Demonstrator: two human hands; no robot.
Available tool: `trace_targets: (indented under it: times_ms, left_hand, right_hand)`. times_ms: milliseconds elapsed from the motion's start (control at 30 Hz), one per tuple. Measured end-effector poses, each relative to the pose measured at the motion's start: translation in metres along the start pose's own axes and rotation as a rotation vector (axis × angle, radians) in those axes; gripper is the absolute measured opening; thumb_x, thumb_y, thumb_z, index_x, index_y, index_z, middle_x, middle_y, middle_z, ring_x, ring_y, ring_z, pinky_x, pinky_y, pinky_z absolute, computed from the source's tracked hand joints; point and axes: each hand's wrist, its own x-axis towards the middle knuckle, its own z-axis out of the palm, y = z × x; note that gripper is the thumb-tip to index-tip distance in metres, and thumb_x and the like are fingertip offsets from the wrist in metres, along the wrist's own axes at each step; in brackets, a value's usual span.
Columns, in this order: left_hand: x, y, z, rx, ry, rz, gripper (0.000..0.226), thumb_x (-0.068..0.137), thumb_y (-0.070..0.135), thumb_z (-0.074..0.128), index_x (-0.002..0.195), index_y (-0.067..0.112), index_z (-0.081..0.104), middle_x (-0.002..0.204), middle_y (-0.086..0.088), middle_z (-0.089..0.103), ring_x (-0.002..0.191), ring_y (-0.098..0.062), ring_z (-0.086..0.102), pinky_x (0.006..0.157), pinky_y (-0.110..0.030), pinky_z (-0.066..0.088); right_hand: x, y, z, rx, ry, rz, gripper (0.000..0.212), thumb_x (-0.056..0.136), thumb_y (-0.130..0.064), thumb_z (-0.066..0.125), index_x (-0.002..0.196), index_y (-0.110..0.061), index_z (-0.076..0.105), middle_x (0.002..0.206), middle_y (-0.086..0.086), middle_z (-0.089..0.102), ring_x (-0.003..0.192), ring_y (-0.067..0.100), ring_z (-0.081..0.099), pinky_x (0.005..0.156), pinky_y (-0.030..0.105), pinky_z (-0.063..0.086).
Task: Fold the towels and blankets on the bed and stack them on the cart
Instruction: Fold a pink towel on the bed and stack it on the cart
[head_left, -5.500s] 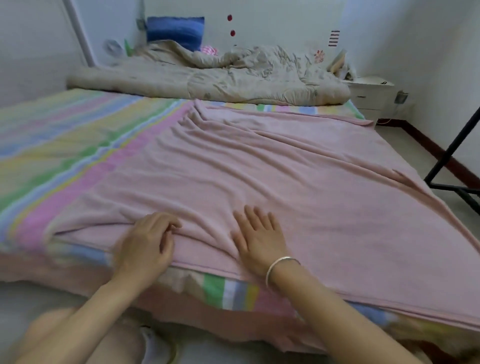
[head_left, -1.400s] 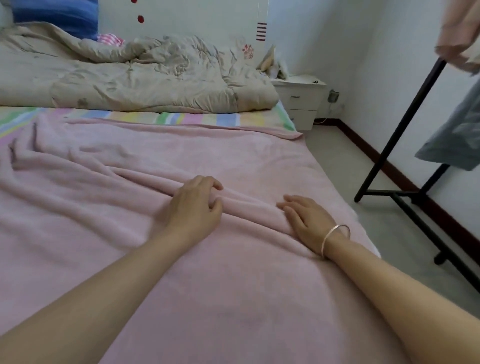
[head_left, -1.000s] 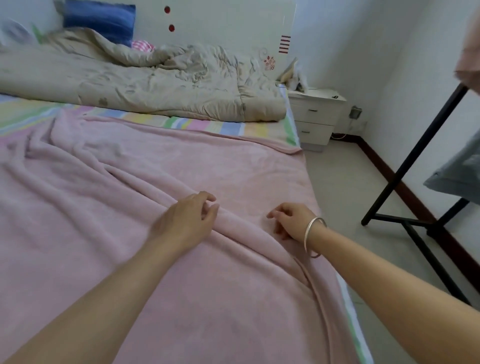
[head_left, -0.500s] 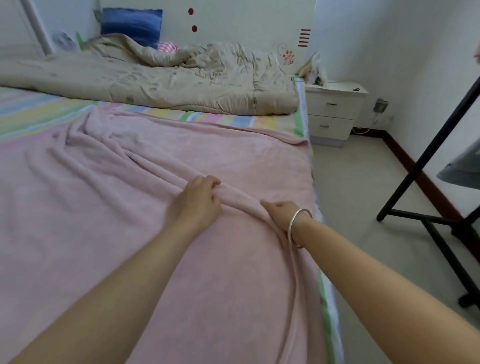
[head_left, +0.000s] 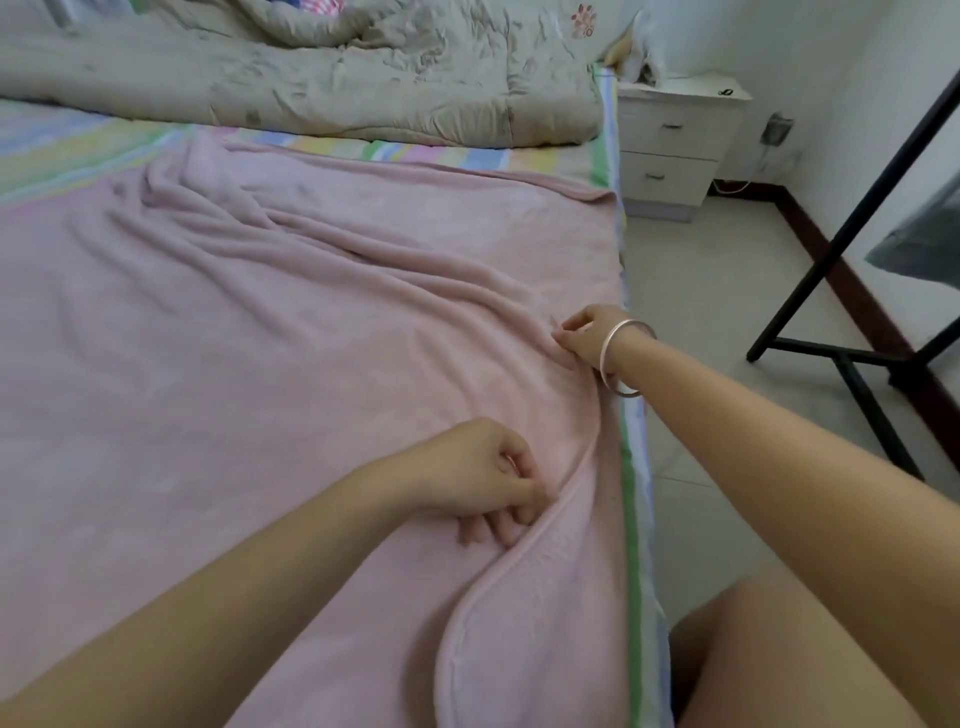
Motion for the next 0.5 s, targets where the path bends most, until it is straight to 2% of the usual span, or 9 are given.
trace_targets:
  times_ms: [100,267,367,500]
  left_hand:
    - [-0.015,0.001,0.019,0.023,-0.083,-0.022,0.03,0.085,0.03,0.074,0.094,0.004,0.064,0.064,-0.005,0.066,0.049,-0.018,0.059,0.042,-0.023,0.047]
    - [-0.03,0.002,0.054,0.163,-0.24,0.037,0.01,0.088,0.013,0.064,0.088,0.006,0.057,0.058,-0.005,0.065,0.046,-0.018,0.06,0.042,-0.024,0.046]
    - [-0.032,0.01,0.064,0.224,-0.286,0.007,0.01,0.087,0.011,0.061,0.084,0.01,0.051,0.063,-0.009,0.065,0.052,-0.025,0.061,0.044,-0.025,0.048]
    - [-0.029,0.014,0.072,0.121,-0.294,-0.019,0.029,0.09,0.035,0.067,0.088,0.01,0.055,0.067,-0.006,0.067,0.046,-0.016,0.061,0.043,-0.022,0.048]
  right_hand:
    - [-0.019,0.01,0.007,-0.075,0.055,-0.043,0.027,0.093,-0.029,0.058,0.098,-0.005,0.068,0.103,0.012,0.07,0.099,0.03,0.063,0.088,0.033,0.049]
    - [-0.037,0.034,0.01,-0.029,0.152,0.012,0.019,0.093,-0.035,0.056,0.102,-0.019,0.061,0.114,0.01,0.064,0.106,0.032,0.058,0.09,0.034,0.046]
    - [-0.042,0.042,0.011,-0.04,0.176,0.011,0.018,0.094,-0.036,0.054,0.101,-0.02,0.06,0.113,0.01,0.064,0.105,0.032,0.057,0.087,0.033,0.045]
    - [-0.044,0.044,0.012,-0.043,0.205,0.021,0.018,0.094,-0.039,0.051,0.1,-0.023,0.058,0.111,0.011,0.063,0.101,0.034,0.057,0.082,0.032,0.042]
